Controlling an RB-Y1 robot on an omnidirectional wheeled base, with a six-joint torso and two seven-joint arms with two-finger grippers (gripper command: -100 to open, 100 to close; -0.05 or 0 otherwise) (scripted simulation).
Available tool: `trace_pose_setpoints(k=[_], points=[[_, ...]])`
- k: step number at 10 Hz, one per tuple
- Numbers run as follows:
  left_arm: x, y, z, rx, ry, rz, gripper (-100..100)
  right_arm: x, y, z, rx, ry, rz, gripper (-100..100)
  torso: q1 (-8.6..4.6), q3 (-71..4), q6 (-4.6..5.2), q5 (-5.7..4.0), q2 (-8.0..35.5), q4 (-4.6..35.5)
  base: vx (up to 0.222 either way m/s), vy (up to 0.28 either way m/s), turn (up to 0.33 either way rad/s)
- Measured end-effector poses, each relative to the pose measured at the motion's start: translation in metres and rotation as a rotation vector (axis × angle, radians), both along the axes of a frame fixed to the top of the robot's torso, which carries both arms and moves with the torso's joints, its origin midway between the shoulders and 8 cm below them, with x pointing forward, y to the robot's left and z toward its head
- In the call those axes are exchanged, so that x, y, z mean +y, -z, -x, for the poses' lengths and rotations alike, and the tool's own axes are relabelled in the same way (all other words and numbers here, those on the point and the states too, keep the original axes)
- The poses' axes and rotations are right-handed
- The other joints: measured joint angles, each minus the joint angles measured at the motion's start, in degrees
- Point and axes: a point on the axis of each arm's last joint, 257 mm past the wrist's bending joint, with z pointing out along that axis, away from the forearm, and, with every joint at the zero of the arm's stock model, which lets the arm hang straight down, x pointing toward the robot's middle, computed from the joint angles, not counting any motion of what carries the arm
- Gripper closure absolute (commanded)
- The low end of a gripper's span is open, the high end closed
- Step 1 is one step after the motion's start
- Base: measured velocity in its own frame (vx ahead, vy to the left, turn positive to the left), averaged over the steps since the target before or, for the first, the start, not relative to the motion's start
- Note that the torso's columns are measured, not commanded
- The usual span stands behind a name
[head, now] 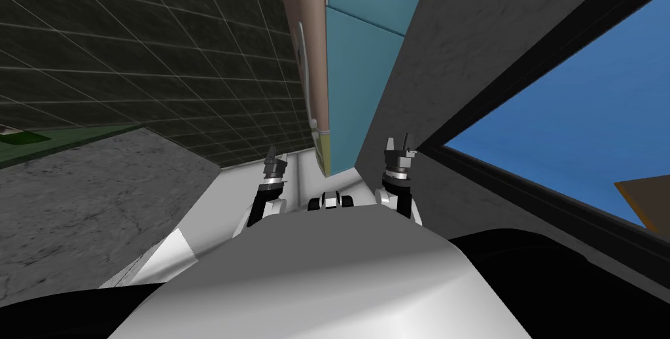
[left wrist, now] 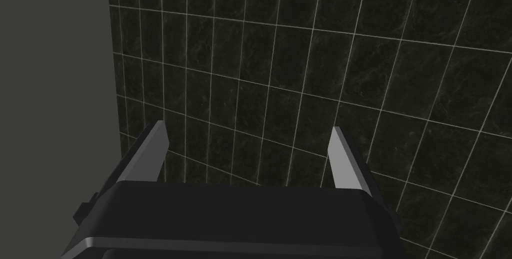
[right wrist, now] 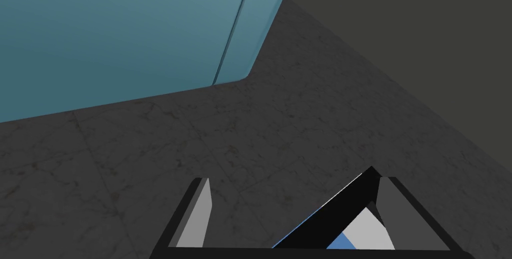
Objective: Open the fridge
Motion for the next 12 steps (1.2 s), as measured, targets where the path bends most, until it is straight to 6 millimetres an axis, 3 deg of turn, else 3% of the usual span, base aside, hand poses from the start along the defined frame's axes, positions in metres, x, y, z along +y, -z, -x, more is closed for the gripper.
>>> trace_pose_setpoints(k=[12], points=[[0.065,0.096,-0.031,0.256,-0.128,-0.013,-100,0.000,0.000,0.000,0.000,0.000,0.000,0,0.20,0.08,0.00,0.05,0.14,0.04,0.208,-0.159,0.065]])
